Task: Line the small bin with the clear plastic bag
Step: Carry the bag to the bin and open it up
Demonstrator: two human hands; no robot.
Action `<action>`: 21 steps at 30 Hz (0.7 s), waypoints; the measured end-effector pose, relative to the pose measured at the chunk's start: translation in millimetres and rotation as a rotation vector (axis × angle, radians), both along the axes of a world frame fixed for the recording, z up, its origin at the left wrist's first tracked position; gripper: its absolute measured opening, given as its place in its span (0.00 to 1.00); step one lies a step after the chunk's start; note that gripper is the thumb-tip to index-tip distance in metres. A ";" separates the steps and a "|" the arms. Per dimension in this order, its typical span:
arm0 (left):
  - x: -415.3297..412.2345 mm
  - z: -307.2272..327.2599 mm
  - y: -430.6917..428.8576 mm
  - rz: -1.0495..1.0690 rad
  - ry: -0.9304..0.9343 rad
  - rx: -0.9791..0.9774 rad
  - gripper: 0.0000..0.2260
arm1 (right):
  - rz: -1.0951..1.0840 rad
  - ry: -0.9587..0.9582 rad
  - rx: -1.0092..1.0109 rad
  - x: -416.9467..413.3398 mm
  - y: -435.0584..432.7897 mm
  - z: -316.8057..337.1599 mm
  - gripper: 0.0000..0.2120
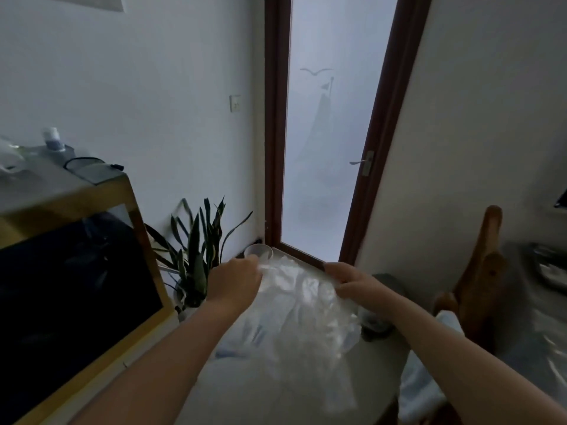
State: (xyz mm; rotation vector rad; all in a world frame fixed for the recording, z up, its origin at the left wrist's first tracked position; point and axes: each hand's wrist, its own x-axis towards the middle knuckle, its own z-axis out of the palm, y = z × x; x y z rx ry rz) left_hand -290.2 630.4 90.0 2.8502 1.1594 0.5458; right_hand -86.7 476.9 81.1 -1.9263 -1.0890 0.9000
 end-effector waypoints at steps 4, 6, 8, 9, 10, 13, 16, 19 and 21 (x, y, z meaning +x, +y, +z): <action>40.0 -15.1 37.6 0.066 0.043 -0.036 0.10 | 0.002 0.078 0.101 30.1 41.6 11.1 0.29; 67.6 -19.3 57.8 0.097 0.063 -0.096 0.10 | 0.094 0.068 0.108 32.3 71.0 11.3 0.32; 99.1 -20.0 78.2 0.116 0.095 -0.141 0.10 | 0.169 0.019 0.063 30.2 98.9 2.0 0.39; 115.6 -19.2 89.5 0.124 0.119 -0.162 0.10 | 0.181 0.008 0.035 30.7 112.5 -5.8 0.45; 132.5 -17.3 101.1 0.133 0.148 -0.185 0.10 | 0.181 0.010 0.007 32.1 126.3 -13.3 0.50; 177.2 -12.0 138.2 0.206 0.233 -0.206 0.10 | 0.167 0.108 0.023 43.0 162.5 -29.8 0.48; 211.4 -11.6 174.7 0.286 0.260 -0.158 0.08 | 0.087 0.131 0.097 55.6 200.9 -33.4 0.47; 234.2 -14.6 206.3 0.299 0.243 -0.173 0.10 | -0.038 -0.173 0.029 71.2 243.5 -42.6 0.51; 247.4 -17.0 227.6 0.304 0.199 -0.223 0.11 | -0.125 -0.299 -0.005 88.3 268.5 -50.9 0.48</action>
